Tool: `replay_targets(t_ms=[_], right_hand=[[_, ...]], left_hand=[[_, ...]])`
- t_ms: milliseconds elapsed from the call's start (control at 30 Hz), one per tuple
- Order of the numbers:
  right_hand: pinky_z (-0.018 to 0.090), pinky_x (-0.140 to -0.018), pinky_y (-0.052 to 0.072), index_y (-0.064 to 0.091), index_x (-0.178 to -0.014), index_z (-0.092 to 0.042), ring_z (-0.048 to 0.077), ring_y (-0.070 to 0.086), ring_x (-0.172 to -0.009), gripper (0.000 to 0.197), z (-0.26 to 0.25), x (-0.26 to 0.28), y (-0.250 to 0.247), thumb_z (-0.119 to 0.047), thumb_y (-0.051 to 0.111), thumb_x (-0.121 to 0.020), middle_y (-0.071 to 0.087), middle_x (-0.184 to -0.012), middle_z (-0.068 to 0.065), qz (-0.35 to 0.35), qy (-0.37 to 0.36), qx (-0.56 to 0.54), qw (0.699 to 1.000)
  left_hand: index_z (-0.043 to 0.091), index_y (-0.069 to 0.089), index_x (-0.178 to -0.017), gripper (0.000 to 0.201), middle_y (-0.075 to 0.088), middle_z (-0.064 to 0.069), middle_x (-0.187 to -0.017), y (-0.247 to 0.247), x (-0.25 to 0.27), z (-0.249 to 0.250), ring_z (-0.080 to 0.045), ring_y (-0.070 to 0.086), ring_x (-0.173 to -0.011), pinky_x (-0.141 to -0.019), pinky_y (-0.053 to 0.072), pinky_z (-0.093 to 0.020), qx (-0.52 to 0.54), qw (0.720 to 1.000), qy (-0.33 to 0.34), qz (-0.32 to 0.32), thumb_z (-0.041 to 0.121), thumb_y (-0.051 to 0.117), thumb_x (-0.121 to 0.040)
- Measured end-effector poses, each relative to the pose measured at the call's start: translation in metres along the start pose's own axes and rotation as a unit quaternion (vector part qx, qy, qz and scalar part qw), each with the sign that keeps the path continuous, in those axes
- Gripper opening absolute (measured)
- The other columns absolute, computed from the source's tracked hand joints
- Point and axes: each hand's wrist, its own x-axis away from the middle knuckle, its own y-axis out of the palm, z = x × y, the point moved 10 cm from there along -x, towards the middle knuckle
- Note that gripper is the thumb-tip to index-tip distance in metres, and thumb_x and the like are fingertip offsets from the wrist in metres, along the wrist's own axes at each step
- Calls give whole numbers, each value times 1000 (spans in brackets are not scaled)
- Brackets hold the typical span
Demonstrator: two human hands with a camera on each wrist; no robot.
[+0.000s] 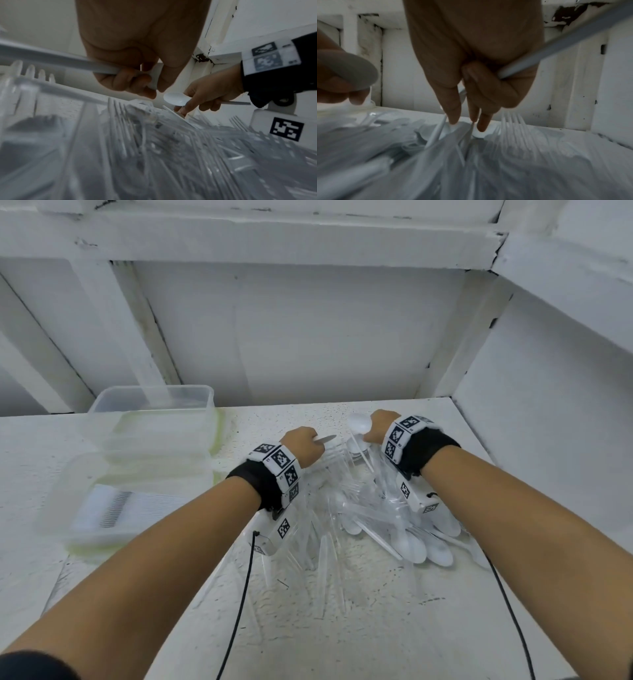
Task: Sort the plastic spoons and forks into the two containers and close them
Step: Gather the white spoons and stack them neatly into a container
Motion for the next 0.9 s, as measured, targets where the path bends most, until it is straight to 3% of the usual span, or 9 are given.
replay_targets(t_ms=[67,233,367,433,500,567,633,767,900], right_hand=[[25,-58,39,60,-90,-4,26,57,-69,18,0,-2,3,-19,64,-80,63,-83,11,-7,-3,3,1000],[27,-67,39,60,-93,-4,25,54,-78,19,-11,-2,-3,-17,67,-80,59,-86,9,0,-35,-31,999],[22,-52,33,59,-81,-6,22,50,-76,8,-24,13,-22,-12,63,-85,53,-72,3,16,-90,-89,992],[23,-53,33,63,-94,0,21,51,-75,14,-23,21,-41,-12,58,-88,56,-79,7,63,-112,-118,985],[23,-55,34,61,-99,0,19,50,-72,17,-16,30,-64,-12,53,-91,55,-80,6,118,-123,-177,969],[21,-53,35,56,-96,-5,14,44,-62,11,-4,39,-84,-12,50,-91,48,-73,1,165,-117,-282,938],[22,-46,34,51,-93,-10,11,38,-58,5,16,43,-97,-12,48,-91,41,-70,-1,200,-85,-395,893],[20,-42,28,50,-83,-11,11,33,-55,7,42,44,-100,-9,54,-89,38,-69,-1,217,-33,-517,828],[20,-40,31,50,-71,-15,12,40,-56,19,68,42,-84,-17,64,-85,45,-71,2,223,41,-618,753]], left_hand=[[15,37,-62,30,42,1,-65,3,-1,-3,-19,44,-70,-51,27,-21,-1,1000,2,1,15,42,-92],[13,45,-70,23,45,2,-67,4,-2,-2,-21,46,-76,-52,29,-21,7,1000,23,17,14,42,-92],[9,47,-77,16,44,1,-66,-13,-4,7,-23,46,-74,-50,29,-23,44,995,43,83,13,42,-92],[6,51,-93,15,50,0,-74,-22,-3,8,-26,50,-79,-55,32,-27,86,988,36,120,16,41,-95],[2,47,-119,30,55,-8,-95,-30,-3,4,-28,54,-92,-67,34,-27,137,979,15,148,22,41,-97],[2,44,-125,38,57,-13,-109,-33,-6,0,-29,55,-100,-71,34,-27,178,971,-1,162,26,45,-96],[5,49,-120,35,54,-8,-104,-30,-13,0,-25,53,-96,-71,35,-27,170,974,-8,147,27,52,-93],[10,59,-98,17,54,-4,-89,-2,-31,16,-21,50,-82,-69,35,-26,39,999,27,26,23,58,-88],[9,66,-101,22,57,-2,-85,25,-37,33,-20,51,-81,-65,36,-26,-48,995,51,-75,26,60,-87]])
